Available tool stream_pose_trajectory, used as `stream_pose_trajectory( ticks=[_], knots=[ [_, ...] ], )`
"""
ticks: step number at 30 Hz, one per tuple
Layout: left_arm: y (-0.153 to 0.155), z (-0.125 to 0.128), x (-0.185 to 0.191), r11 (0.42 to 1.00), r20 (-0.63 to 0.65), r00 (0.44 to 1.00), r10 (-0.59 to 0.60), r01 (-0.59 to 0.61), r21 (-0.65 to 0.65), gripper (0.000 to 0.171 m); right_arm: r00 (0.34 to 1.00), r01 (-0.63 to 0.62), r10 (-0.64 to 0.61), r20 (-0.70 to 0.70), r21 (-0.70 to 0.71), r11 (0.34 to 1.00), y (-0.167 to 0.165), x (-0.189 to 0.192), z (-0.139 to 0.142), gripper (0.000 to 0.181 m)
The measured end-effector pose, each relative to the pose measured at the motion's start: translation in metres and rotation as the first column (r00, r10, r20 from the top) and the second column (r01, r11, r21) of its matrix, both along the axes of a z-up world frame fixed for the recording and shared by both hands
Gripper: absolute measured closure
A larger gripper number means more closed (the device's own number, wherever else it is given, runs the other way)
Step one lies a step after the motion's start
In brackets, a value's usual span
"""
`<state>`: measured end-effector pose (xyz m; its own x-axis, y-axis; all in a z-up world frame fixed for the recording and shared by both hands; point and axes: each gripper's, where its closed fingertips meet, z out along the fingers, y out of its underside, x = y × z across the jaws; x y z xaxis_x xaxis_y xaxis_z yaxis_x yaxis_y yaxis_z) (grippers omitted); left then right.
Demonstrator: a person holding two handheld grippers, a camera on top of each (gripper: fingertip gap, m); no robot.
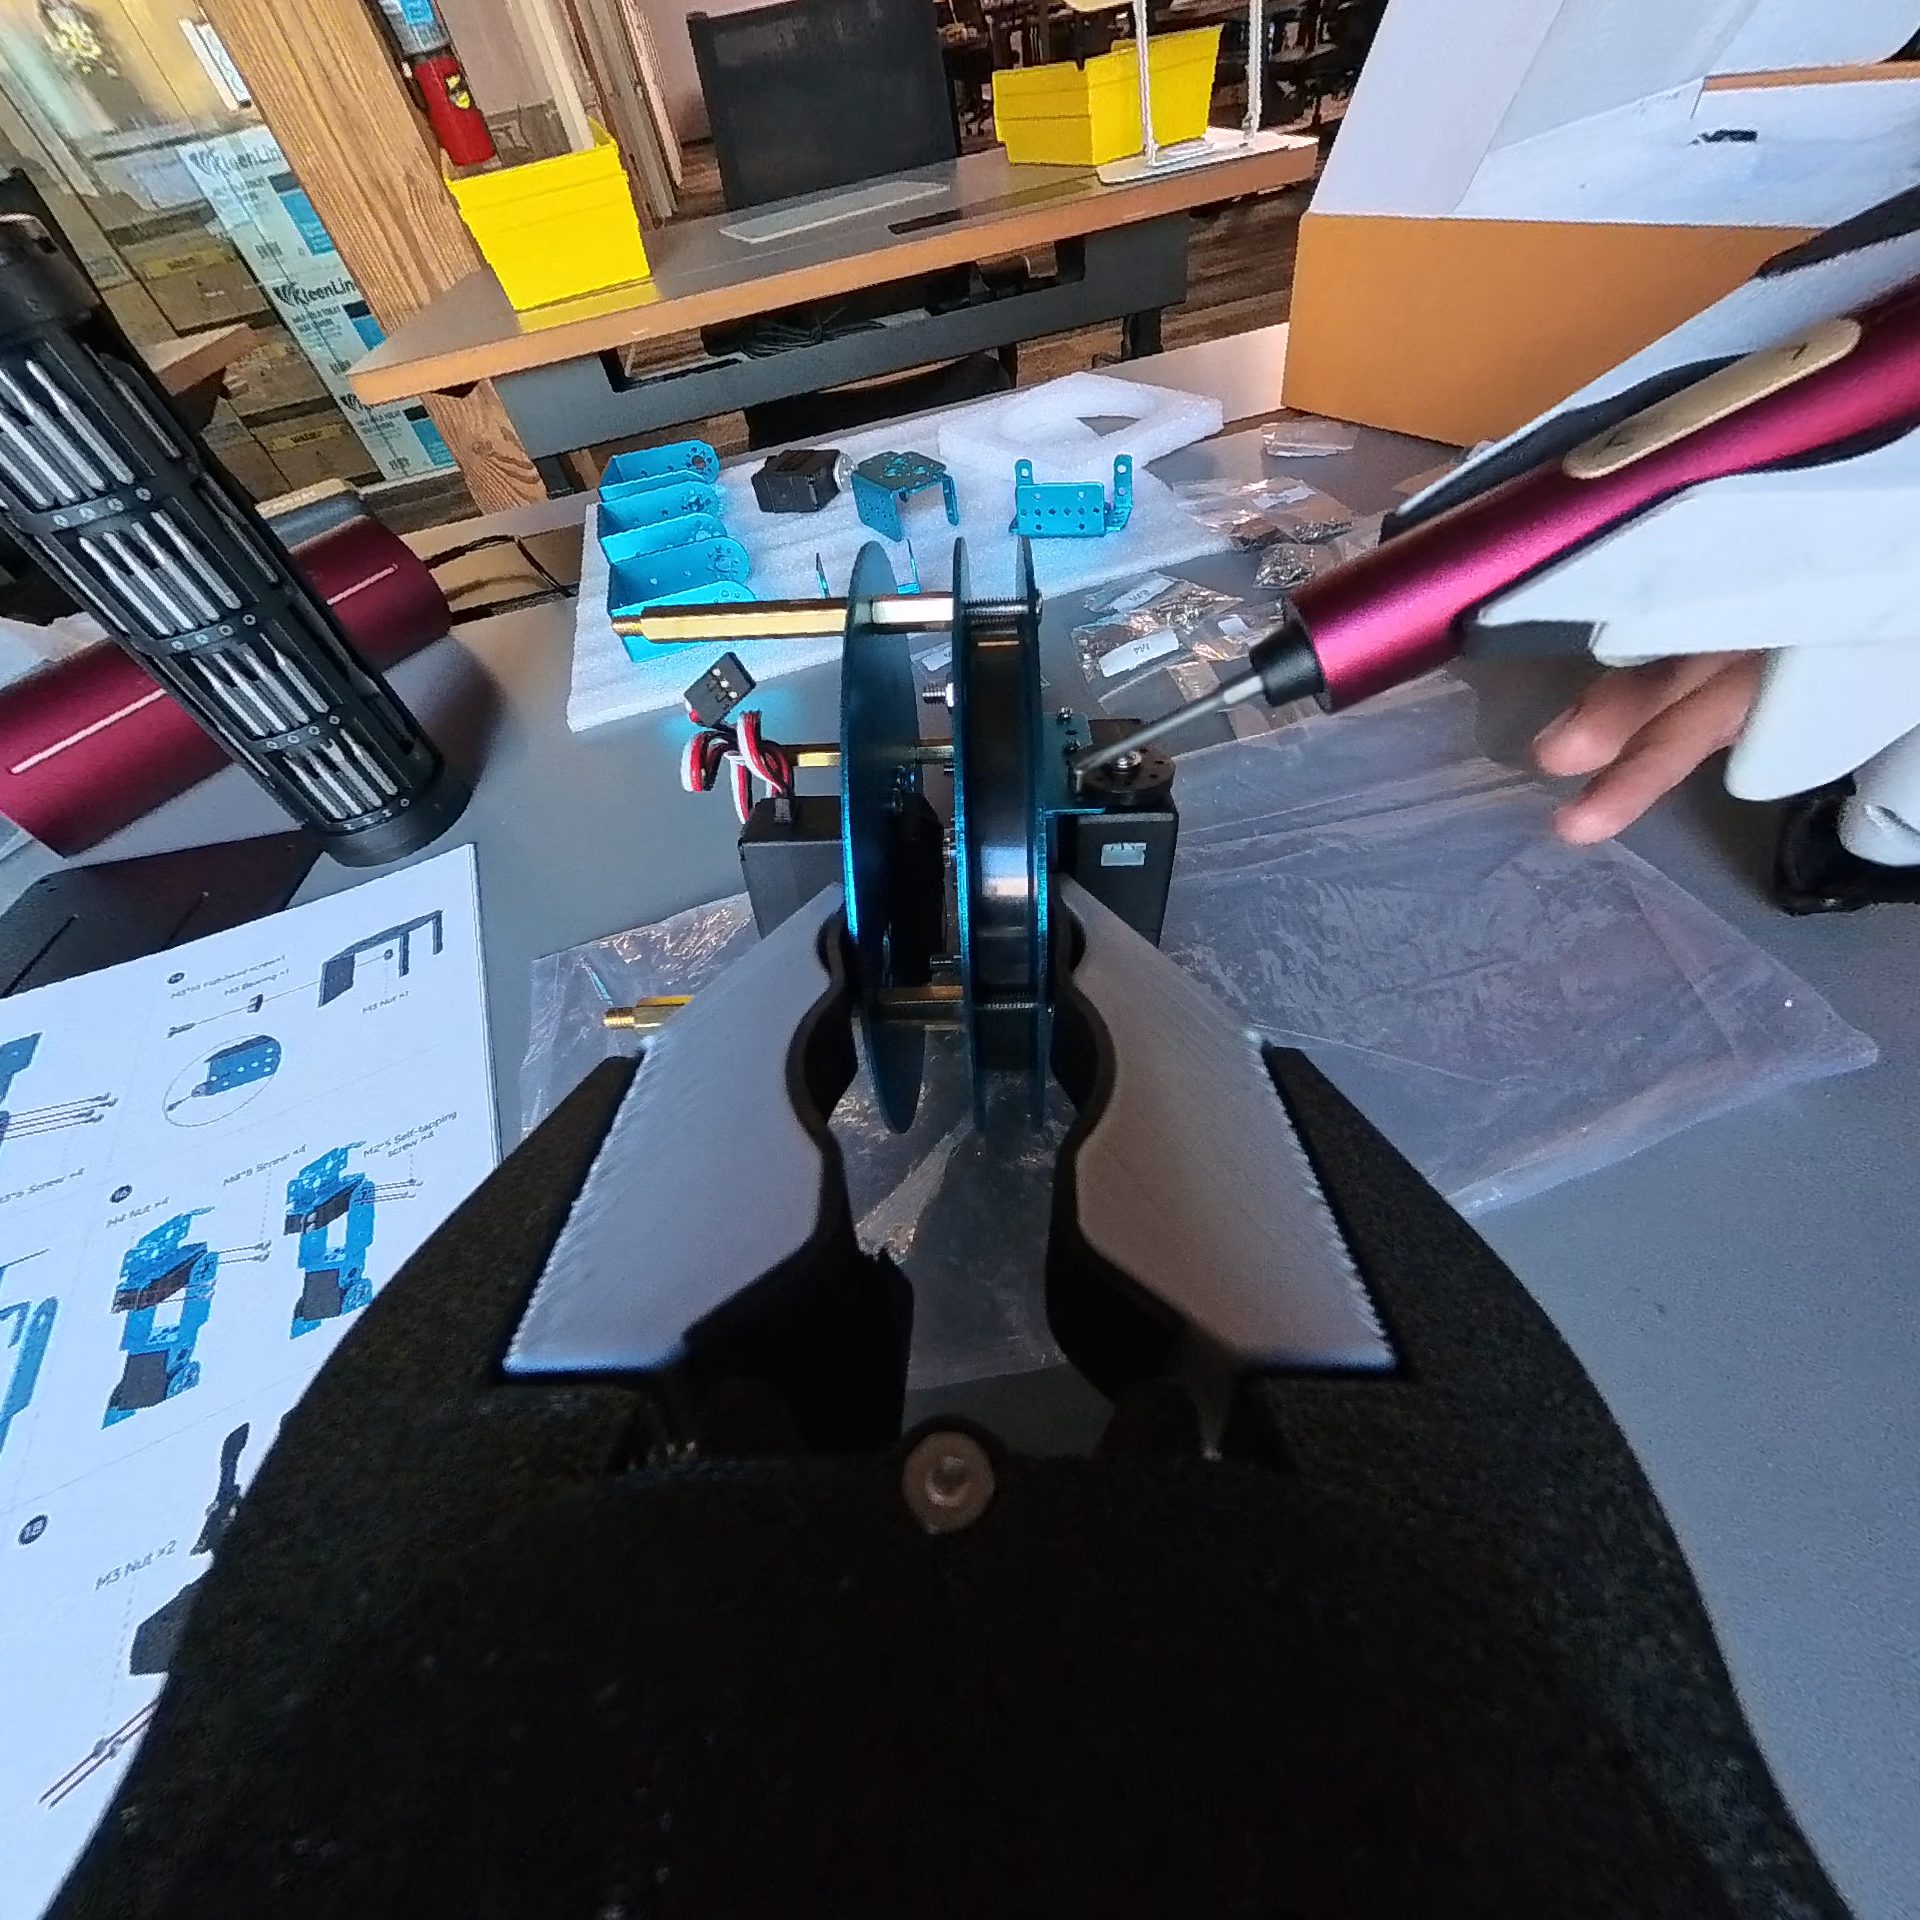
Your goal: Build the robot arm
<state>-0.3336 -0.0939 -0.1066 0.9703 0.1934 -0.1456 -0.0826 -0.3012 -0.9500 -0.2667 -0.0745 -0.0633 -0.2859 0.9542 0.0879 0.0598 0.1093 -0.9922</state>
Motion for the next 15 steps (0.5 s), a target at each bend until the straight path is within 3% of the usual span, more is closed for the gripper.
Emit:
stream_pose_trajectory(
  ticks=[15],
  knots=[
    [-0.0001, 0.0000, 0.0004, 1.000, -0.002, 1.000, -0.001, 0.001, 0.000, 0.139, 1.000, 0.003, -0.004, 0.003, 0.031, 1.000, -0.0007, 0.0003, -0.0014, 0.160]
  ],
)
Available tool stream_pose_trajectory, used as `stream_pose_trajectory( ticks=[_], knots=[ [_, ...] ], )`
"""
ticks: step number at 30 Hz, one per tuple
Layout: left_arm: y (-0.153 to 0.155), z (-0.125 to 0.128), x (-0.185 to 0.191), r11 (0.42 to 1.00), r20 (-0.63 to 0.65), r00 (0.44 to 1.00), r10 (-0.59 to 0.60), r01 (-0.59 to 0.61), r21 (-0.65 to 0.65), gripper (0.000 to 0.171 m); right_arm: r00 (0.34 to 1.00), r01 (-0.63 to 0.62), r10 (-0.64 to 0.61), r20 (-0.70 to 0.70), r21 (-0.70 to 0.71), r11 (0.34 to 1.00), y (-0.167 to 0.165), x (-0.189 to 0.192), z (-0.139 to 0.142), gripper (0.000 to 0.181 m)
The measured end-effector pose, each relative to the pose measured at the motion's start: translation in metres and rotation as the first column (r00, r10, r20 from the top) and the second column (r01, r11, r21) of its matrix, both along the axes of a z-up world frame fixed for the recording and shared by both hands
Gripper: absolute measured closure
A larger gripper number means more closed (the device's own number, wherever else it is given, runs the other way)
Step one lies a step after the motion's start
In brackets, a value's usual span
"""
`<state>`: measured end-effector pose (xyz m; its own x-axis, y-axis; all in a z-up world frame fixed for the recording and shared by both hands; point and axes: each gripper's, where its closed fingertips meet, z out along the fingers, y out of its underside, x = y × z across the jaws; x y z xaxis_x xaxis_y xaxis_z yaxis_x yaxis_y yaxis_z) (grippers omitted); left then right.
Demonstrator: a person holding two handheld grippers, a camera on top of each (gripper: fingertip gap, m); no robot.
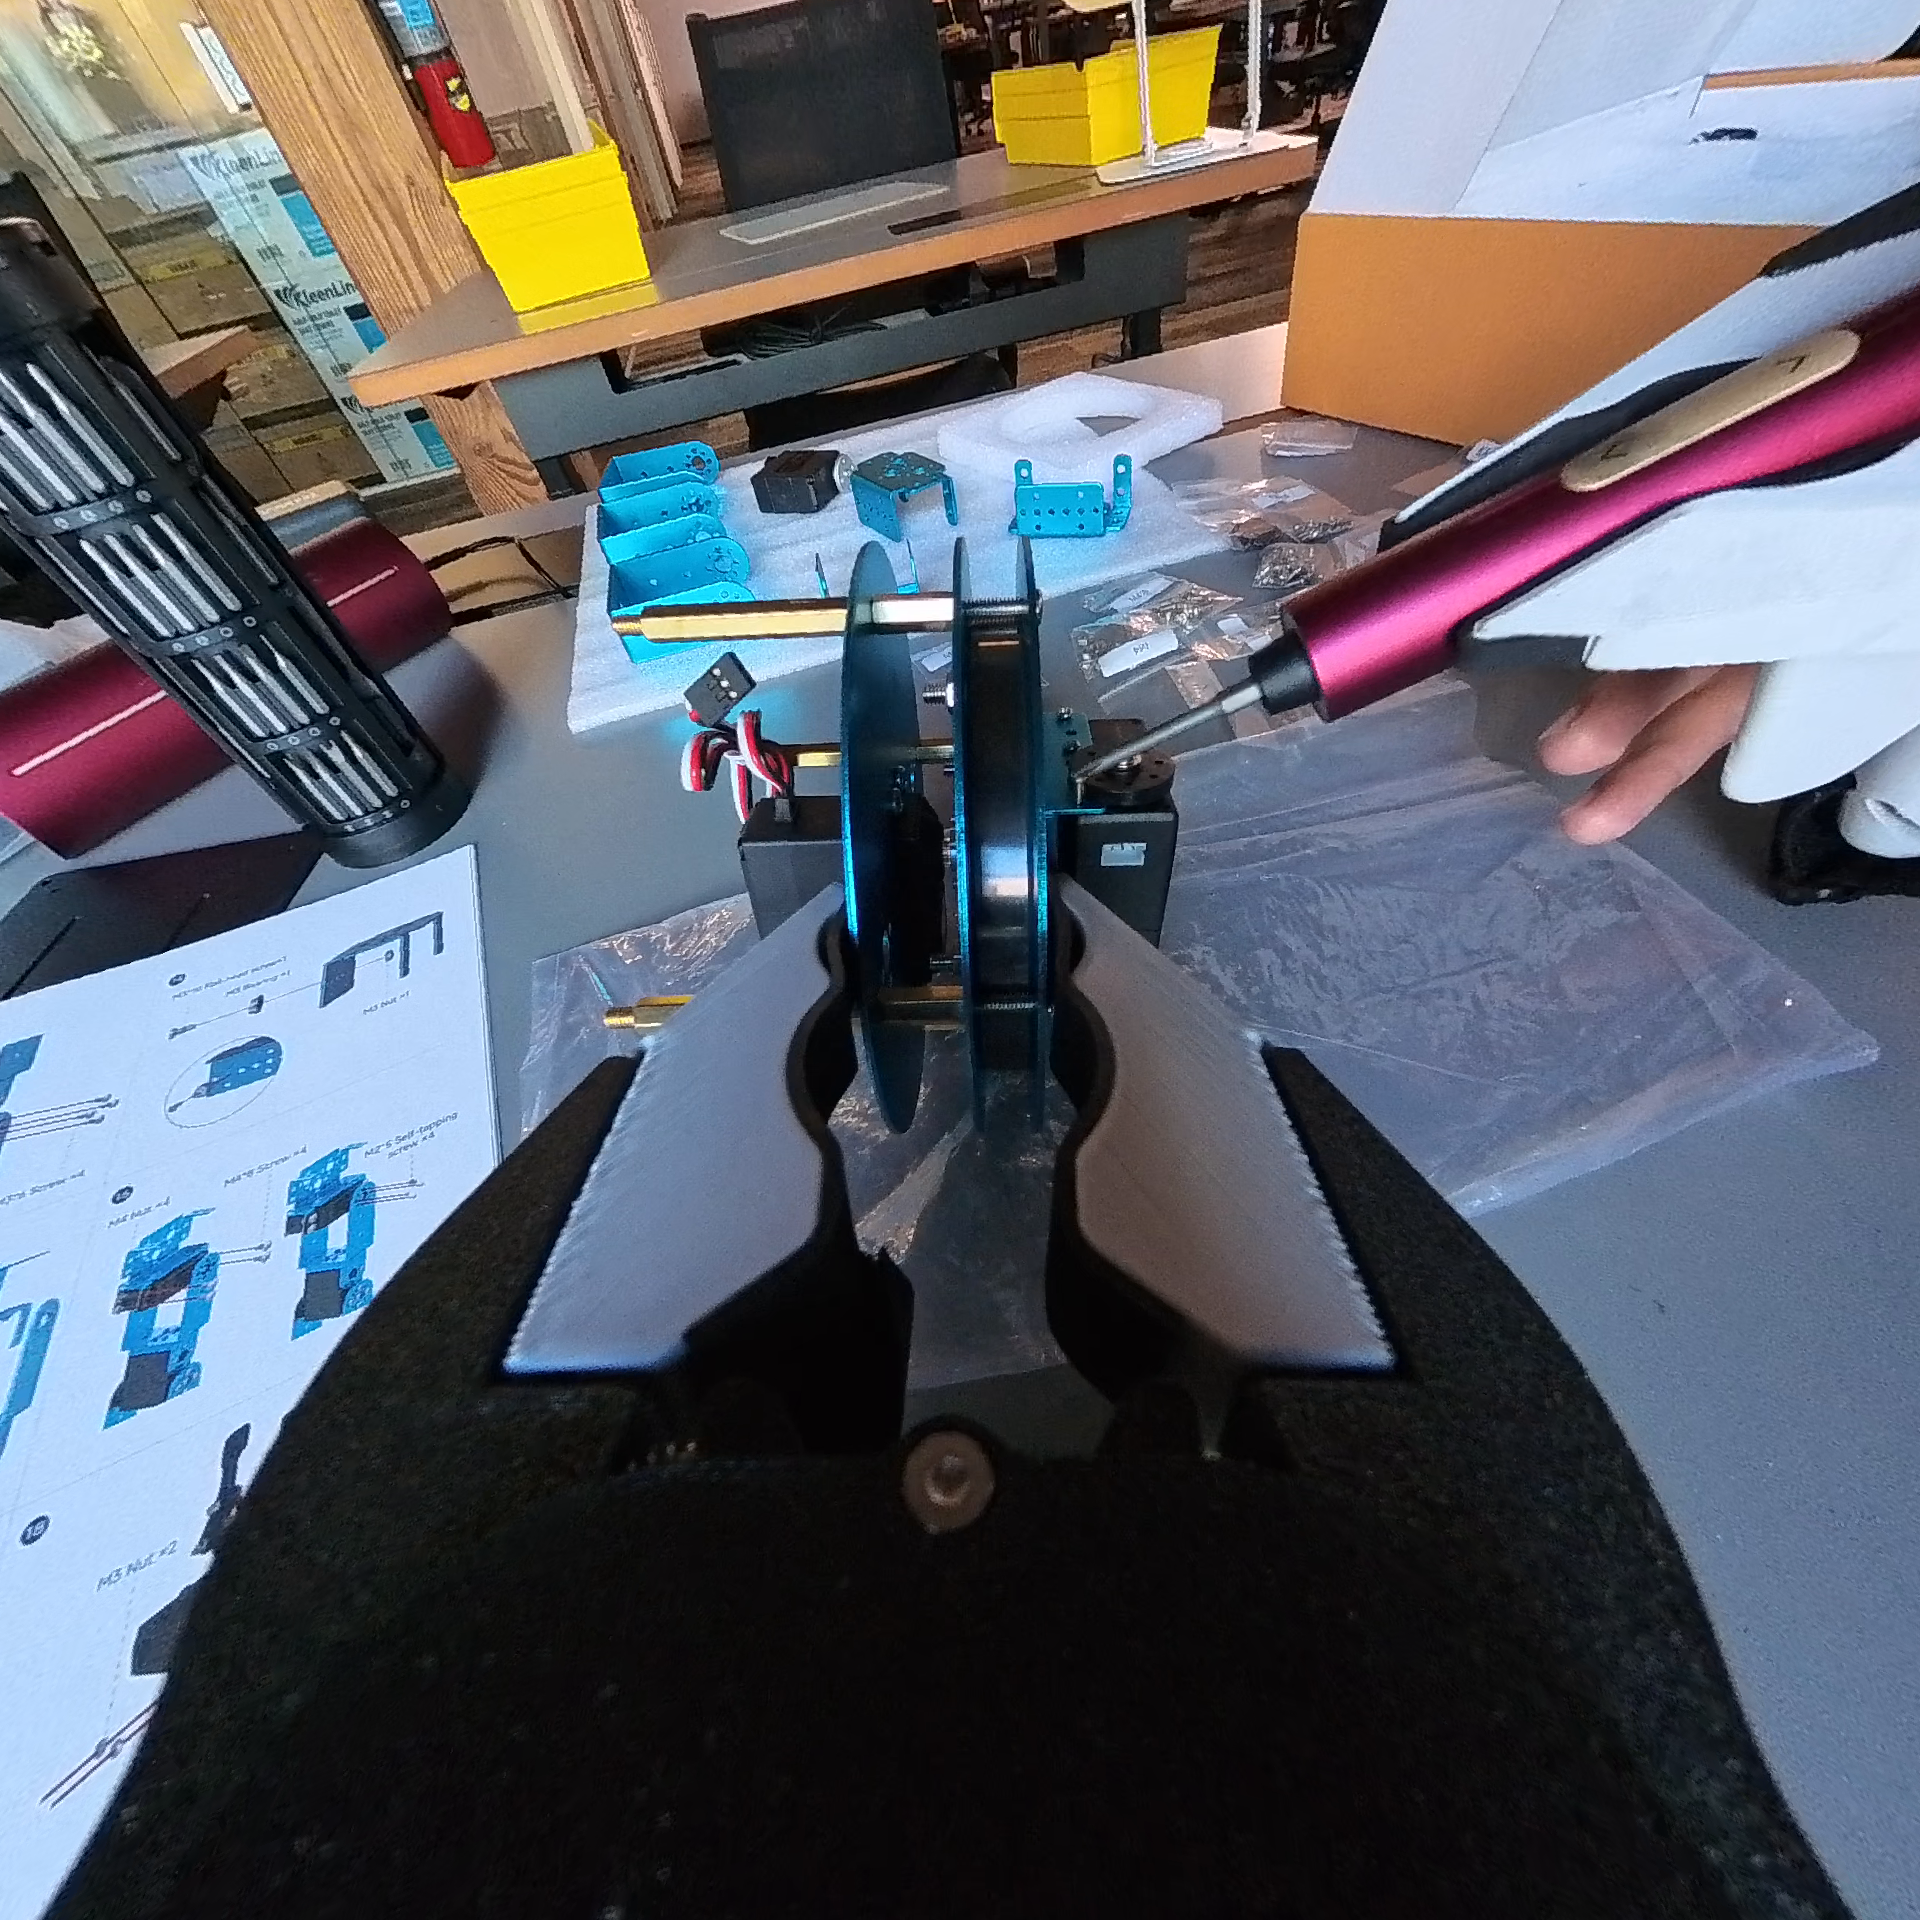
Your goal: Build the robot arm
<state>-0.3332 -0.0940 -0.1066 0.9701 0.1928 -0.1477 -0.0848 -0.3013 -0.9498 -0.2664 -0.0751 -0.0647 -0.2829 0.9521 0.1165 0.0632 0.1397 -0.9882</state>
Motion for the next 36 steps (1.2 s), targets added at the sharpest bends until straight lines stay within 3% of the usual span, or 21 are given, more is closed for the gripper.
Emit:
stream_pose_trajectory(
  ticks=[13, 25, 29, 36],
  knots=[
    [0.000, 0.000, 0.000, 1.000, -0.002, 1.000, -0.001, 0.001, 0.000, 0.139, 0.999, 0.004, -0.004, 0.040, -0.016, 1.000, 0.000, 0.000, -0.001, 0.160],
    [0.000, 0.000, 0.002, 1.000, -0.017, 1.000, -0.004, 0.003, -0.001, 0.139, 0.959, -0.015, 0.013, 0.284, 0.005, 1.000, 0.000, -0.006, 0.007, 0.160],
    [-0.001, 0.001, -0.002, 1.000, 0.028, 1.000, 0.003, -0.003, 0.006, 0.139, 0.906, -0.051, 0.030, 0.423, 0.038, 0.998, -0.002, -0.017, 0.013, 0.159],
    [-0.001, 0.000, -0.005, 1.000, 0.054, 0.999, 0.005, -0.006, 0.008, 0.139, 0.704, -0.184, 0.055, 0.708, 0.108, 0.977, -0.004, -0.037, 0.023, 0.160]
  ],
)
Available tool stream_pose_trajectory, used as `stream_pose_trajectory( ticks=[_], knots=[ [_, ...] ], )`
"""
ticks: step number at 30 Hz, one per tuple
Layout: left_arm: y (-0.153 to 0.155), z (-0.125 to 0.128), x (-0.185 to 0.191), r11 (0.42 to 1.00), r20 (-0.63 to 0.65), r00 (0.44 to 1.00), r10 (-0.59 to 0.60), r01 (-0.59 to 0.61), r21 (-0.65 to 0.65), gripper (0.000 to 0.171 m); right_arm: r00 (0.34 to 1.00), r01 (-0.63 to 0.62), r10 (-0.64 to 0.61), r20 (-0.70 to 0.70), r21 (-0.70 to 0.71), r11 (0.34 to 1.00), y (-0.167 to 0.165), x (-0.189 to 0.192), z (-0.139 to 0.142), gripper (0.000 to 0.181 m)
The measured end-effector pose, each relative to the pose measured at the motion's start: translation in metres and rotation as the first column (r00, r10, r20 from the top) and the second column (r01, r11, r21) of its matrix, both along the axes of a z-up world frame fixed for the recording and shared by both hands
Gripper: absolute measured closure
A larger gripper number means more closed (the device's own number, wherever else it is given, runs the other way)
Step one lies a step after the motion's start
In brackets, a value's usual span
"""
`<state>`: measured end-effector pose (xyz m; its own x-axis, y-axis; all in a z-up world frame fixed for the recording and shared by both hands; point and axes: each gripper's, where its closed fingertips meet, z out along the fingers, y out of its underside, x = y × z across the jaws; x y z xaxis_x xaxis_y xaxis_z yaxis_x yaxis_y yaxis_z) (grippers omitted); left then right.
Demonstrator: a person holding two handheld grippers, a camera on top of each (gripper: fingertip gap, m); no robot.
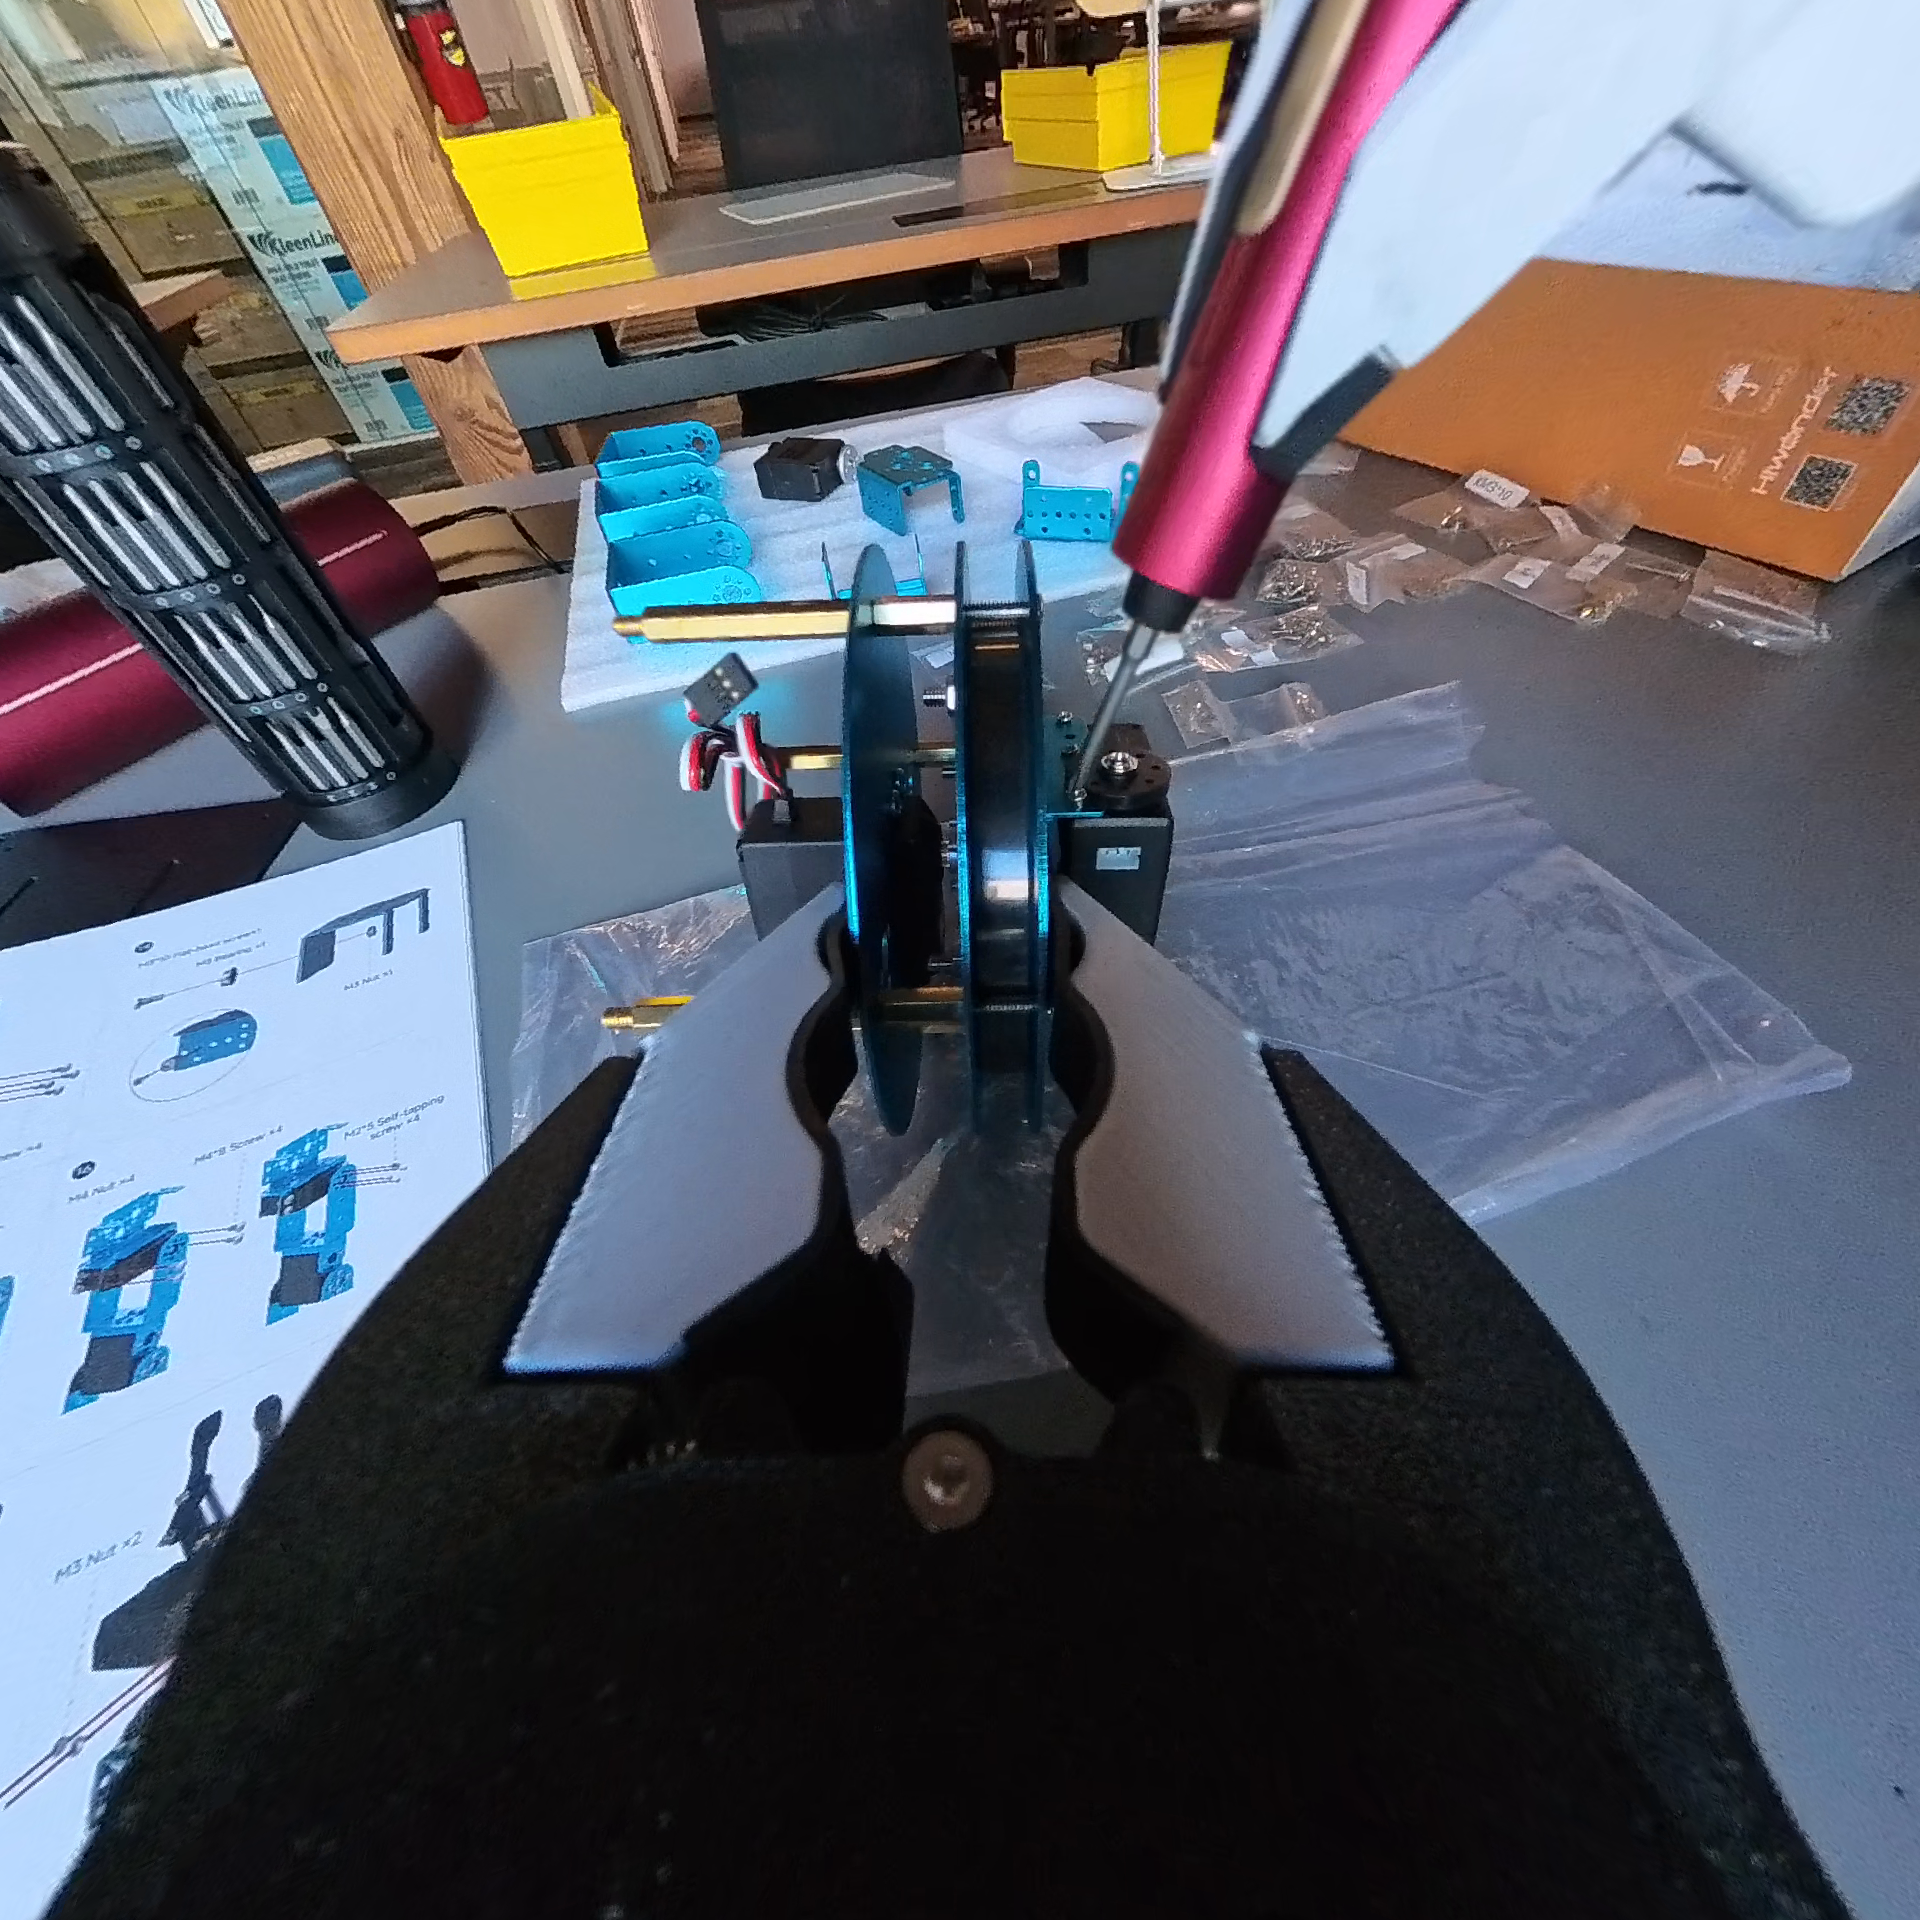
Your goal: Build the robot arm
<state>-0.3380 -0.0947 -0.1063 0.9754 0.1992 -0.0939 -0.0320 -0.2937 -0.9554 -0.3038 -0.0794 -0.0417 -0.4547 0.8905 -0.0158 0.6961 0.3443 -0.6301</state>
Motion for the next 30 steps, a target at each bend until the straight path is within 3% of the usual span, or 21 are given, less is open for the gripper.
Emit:
stream_pose_trajectory(
  ticks=[8, 30],
  knots=[
    [0.0009, -0.0016, 0.0008, 1.000, -0.001, 1.000, -0.006, 0.006, -0.011, 0.139, 0.961, -0.197, 0.152, 0.232, 0.184, 0.963, -0.0091, -0.0103, 0.0020, 0.159],
    [0.0015, -0.0025, 0.0010, 1.000, -0.003, 1.000, -0.007, 0.007, -0.016, 0.139, 0.962, -0.254, 0.221, 0.162, 0.222, 0.941, -0.0059, -0.0104, 0.0015, 0.160]
  ],
)
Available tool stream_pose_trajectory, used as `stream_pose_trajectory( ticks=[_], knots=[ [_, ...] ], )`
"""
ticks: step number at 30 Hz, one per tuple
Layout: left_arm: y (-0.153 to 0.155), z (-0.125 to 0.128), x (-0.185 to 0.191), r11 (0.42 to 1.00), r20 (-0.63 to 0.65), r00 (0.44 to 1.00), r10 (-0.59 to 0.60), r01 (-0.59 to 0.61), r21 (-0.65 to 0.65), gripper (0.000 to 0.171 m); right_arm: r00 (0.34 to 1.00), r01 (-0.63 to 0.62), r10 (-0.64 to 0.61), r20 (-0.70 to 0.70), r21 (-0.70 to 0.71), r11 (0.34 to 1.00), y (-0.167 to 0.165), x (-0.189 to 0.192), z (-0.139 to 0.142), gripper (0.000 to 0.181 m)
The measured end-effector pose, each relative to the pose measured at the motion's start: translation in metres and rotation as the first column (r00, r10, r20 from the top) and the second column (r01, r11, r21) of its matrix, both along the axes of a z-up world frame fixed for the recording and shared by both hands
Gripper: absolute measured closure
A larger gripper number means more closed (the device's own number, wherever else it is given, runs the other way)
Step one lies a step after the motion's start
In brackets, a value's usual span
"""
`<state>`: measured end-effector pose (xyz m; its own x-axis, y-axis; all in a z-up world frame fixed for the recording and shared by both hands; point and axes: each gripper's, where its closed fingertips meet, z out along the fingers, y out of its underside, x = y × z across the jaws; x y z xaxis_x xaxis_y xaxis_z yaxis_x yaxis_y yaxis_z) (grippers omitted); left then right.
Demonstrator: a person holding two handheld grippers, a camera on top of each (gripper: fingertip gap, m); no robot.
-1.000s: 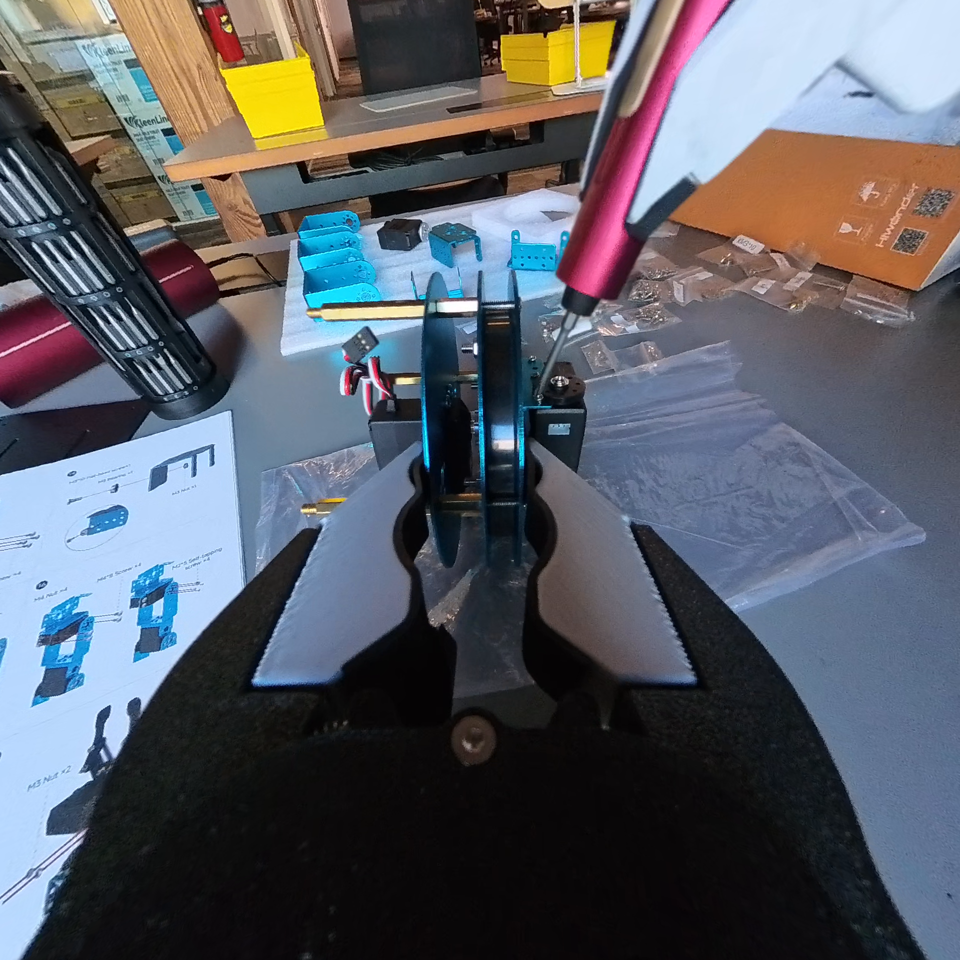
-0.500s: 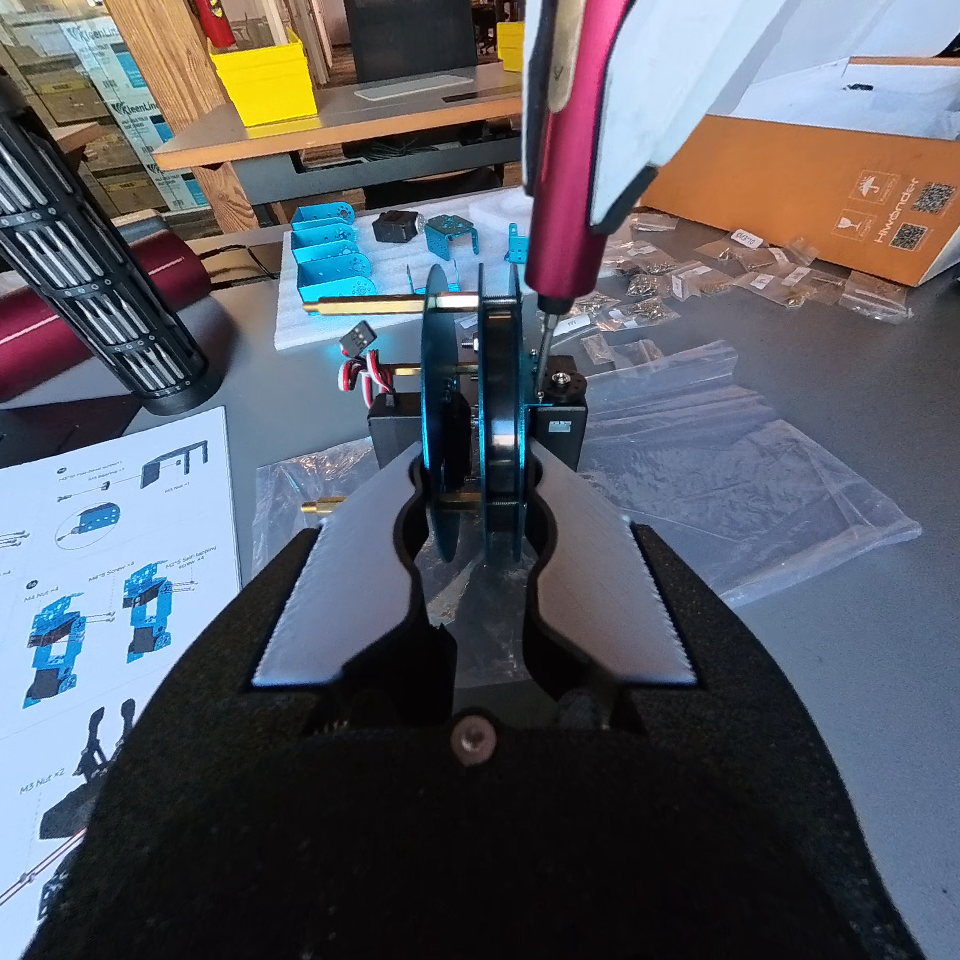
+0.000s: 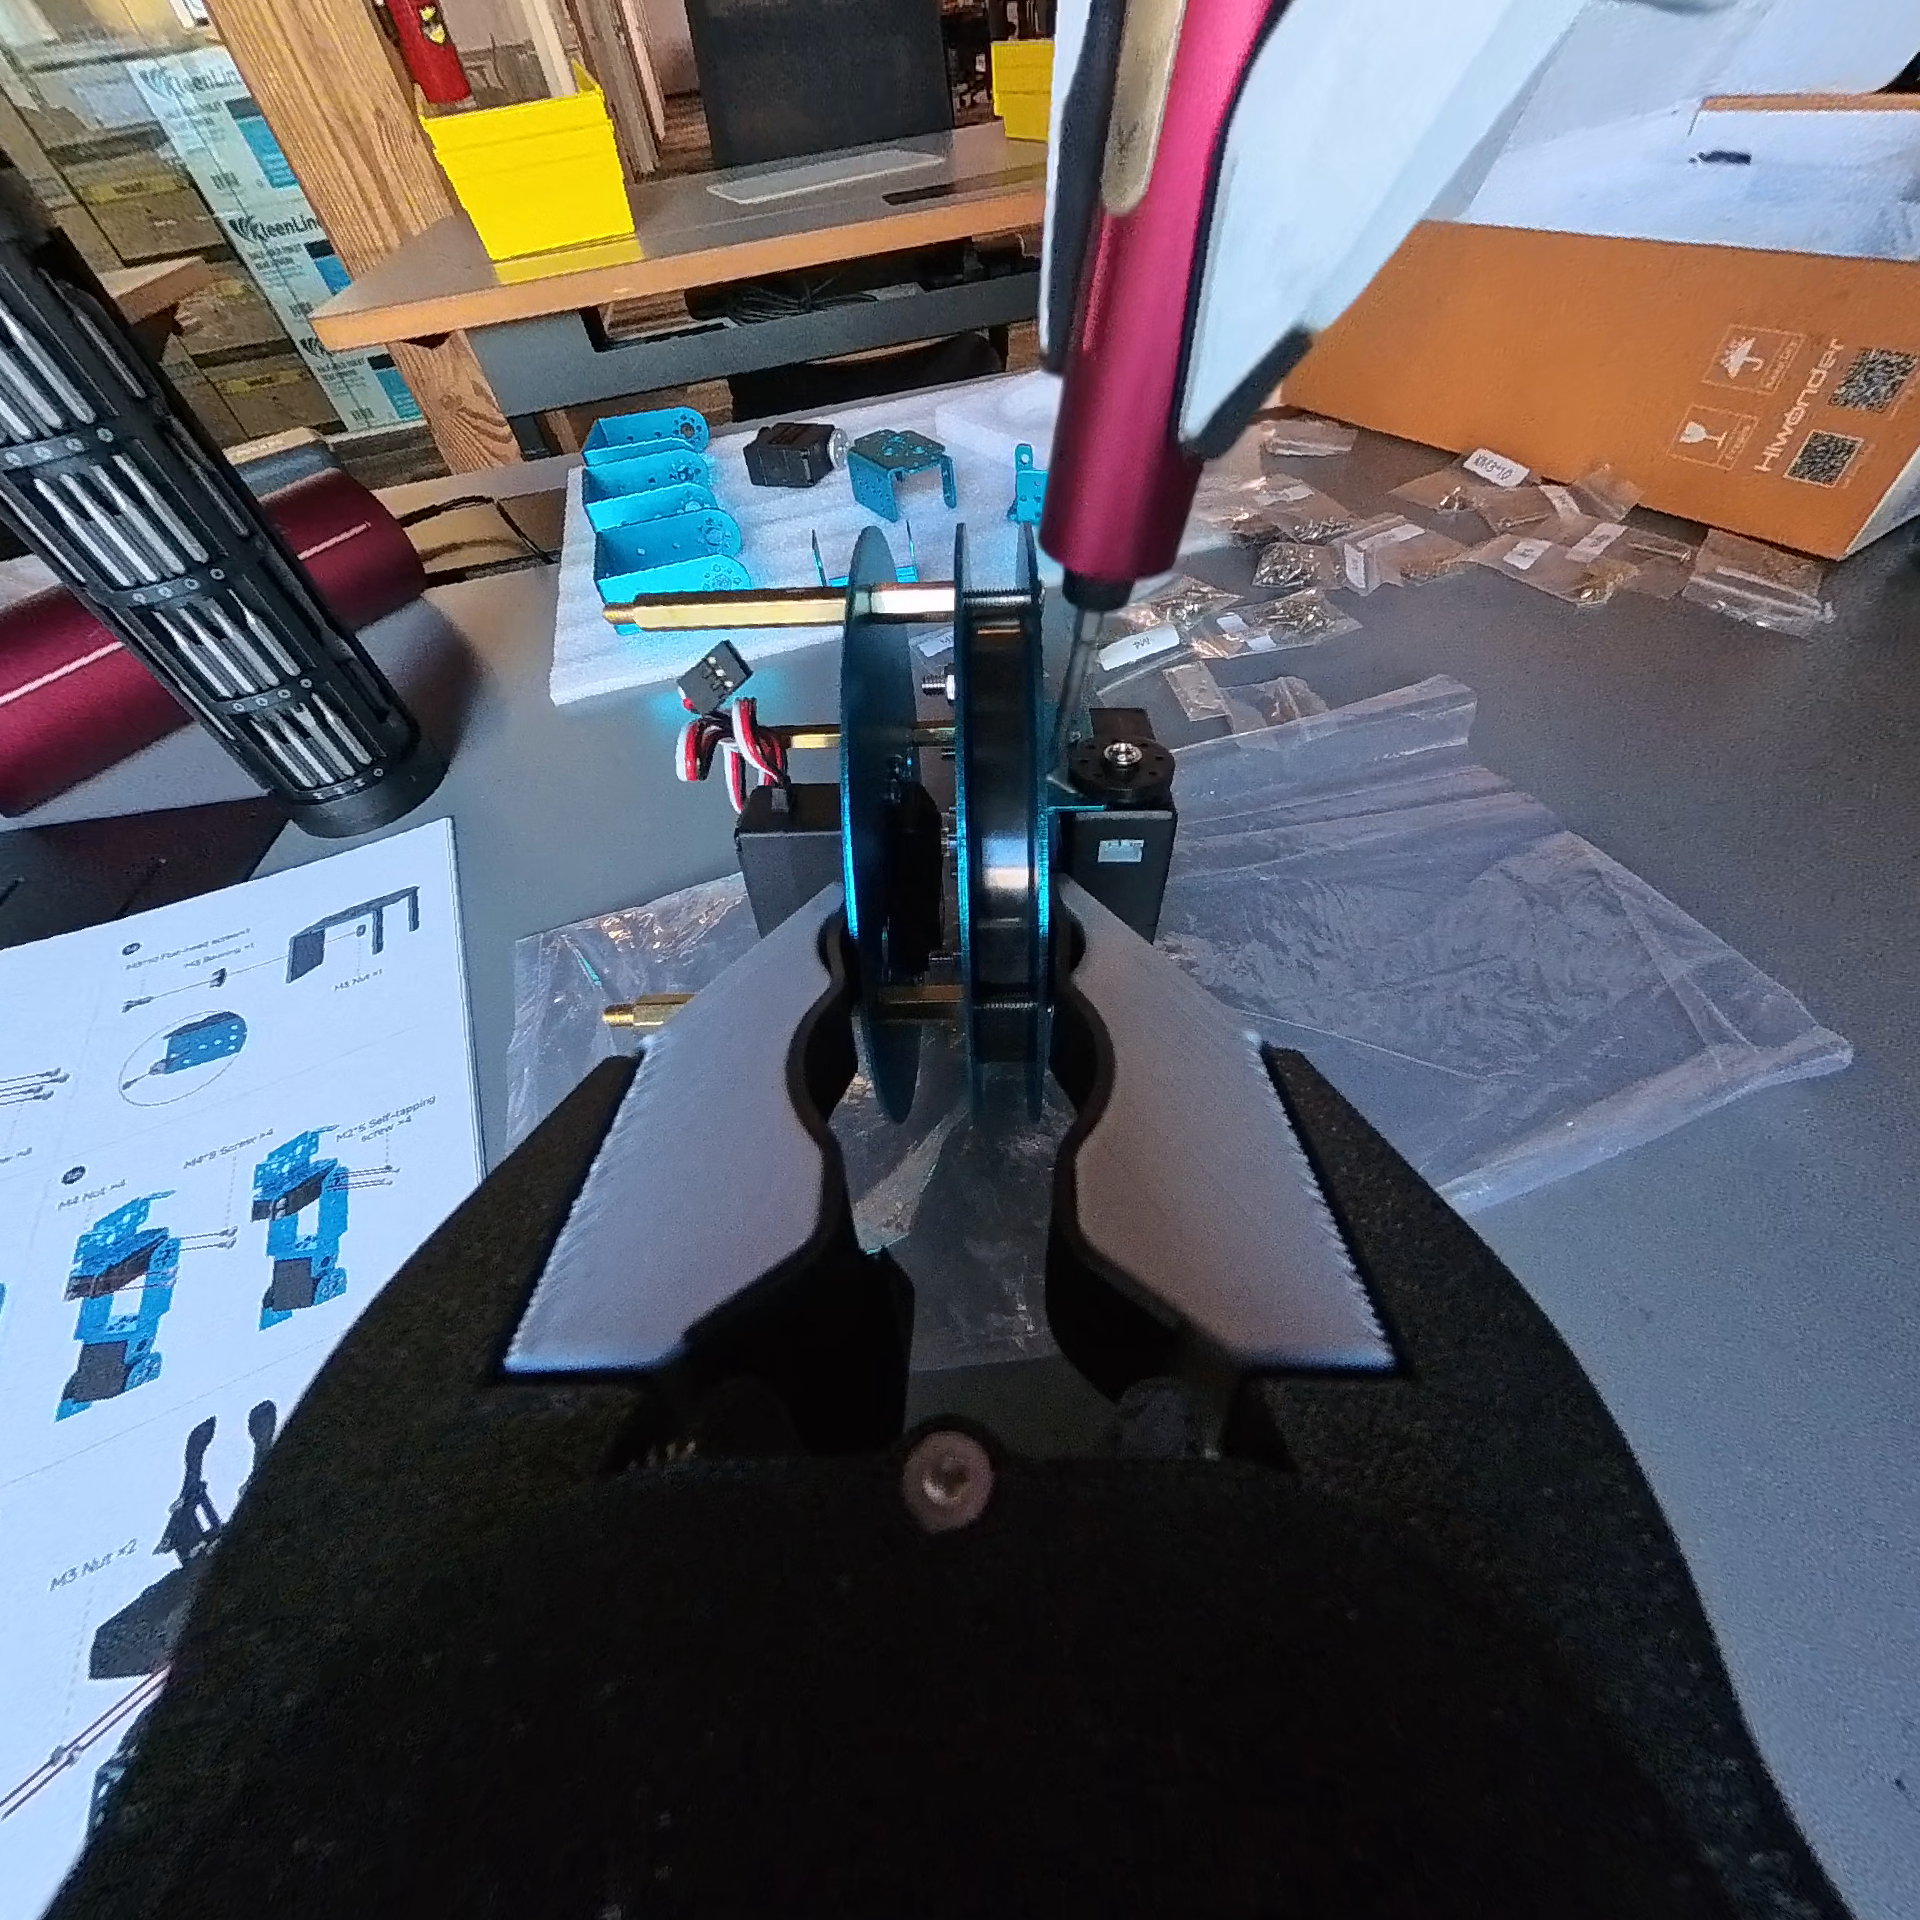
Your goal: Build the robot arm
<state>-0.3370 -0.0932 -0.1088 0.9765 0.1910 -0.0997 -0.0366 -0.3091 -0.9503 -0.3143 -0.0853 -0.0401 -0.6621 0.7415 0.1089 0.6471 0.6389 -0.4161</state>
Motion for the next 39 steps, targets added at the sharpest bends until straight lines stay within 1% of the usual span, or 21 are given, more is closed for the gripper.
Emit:
stream_pose_trajectory(
  ticks=[4, 11, 17, 23, 39],
  knots=[
    [0.000, 0.000, 0.000, 1.000, -0.003, 1.000, -0.001, 0.001, 0.000, 0.139, 1.000, -0.016, 0.016, -0.001, -0.034, 0.999, -0.004, 0.003, 0.004, 0.160],
    [0.000, 0.000, 0.001, 1.000, -0.007, 1.000, -0.001, 0.001, 0.000, 0.139, 1.000, -0.004, 0.004, -0.002, -0.016, 1.000, 0.000, 0.005, 0.002, 0.160],
    [0.000, 0.000, 0.001, 1.000, -0.008, 1.000, -0.002, 0.002, 0.000, 0.139, 1.000, -0.023, 0.023, 0.018, -0.031, 0.999, -0.005, 0.011, 0.001, 0.160],
    [0.000, 0.000, 0.001, 1.000, -0.012, 1.000, -0.002, 0.002, -0.001, 0.139, 1.000, -0.019, 0.020, 0.020, -0.020, 1.000, -0.003, 0.008, 0.003, 0.160],
    [0.000, 0.000, 0.001, 1.000, -0.013, 1.000, -0.004, 0.004, -0.001, 0.139, 0.999, -0.030, 0.027, 0.038, 0.065, 0.997, -0.004, 0.007, 0.005, 0.160]
  ],
)
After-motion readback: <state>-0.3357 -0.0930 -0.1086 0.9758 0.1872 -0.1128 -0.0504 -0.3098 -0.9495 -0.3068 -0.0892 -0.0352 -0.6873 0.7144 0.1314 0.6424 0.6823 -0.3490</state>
